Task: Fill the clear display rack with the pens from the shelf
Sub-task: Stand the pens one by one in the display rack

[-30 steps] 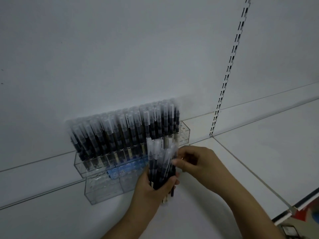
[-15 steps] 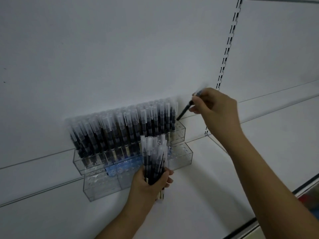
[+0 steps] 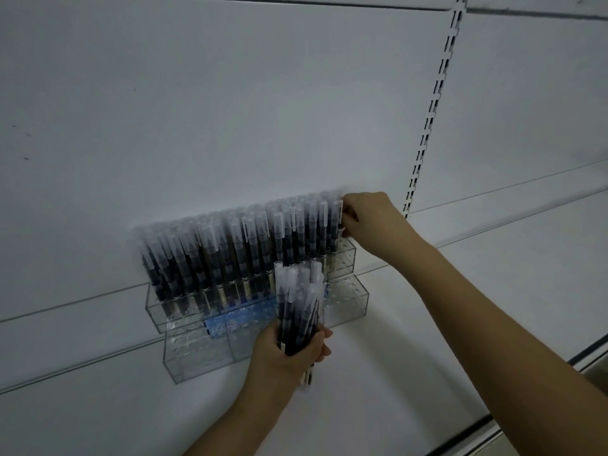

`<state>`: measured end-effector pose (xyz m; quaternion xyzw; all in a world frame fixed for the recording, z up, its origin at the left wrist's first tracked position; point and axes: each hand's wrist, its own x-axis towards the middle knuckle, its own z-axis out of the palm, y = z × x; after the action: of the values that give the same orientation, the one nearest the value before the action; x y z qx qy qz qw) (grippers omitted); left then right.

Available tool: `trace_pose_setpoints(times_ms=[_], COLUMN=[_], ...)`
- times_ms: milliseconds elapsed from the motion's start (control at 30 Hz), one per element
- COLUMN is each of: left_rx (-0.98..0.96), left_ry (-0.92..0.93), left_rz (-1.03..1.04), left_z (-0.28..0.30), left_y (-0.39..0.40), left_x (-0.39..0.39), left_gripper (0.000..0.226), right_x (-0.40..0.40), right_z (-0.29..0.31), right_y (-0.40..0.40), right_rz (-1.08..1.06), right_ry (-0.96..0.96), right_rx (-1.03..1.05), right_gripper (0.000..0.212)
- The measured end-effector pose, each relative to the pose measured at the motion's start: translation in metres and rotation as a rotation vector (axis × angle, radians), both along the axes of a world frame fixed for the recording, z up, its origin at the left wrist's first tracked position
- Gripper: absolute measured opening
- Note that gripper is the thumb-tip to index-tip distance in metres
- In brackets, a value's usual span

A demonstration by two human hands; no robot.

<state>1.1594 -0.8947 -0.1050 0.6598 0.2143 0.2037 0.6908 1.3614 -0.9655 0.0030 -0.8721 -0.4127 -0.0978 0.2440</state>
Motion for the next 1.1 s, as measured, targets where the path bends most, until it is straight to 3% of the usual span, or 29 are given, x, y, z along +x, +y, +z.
trace_pose_setpoints(times_ms=[167,267,400,500,733,867,967,1100], left_rx=[0.012,0.013,-0.043,-0.086,-0.060,-0.032,-0.048,-0.046], left_ry=[0.002,0.002,-0.011,-0.019,-0.028,-0.025,-0.036,-0.029], left_rz=[-0.031,-0.050,-0.053,-0.042,-0.065,-0.072,-0.047,-0.040], left_z=[-0.001,-0.001,-0.002,0.000,-0.002,-0.002,-0.001,-0.001], left_y=[0.000,0.002,0.003,0.002,0.000,-0.001,0.000,0.001], left_x=[0.001,0.001,0.002,0.003,0.003,0.002,0.000,-0.001], left_gripper=[0.008,0.011,0.011,0.013,0.013,0.011,0.014,0.015], right_x=[-0.006,-0.025,-0.069,-0.080,-0.074,-0.058,-0.042,-0.026], right_z=[-0.004,-0.008,-0.028,-0.050,-0.047,-0.016,0.010,0.018], right_y=[-0.010,-0.035,-0.049,-0.046,-0.049,-0.056,-0.059,-0.046], right_rz=[-0.087,-0.131,0.097,0.188,0.273,0.170,0.057,0.002], right_ry=[0.026,0.095,0.453,0.559,0.519,0.547,0.420,0.274], right_rx=[-0.101,0.088,0.107,0.139,0.121,0.437,0.786,0.792], right_gripper=[0.025,0.028,0.025,0.010,0.012,0.012,0.012,0.008])
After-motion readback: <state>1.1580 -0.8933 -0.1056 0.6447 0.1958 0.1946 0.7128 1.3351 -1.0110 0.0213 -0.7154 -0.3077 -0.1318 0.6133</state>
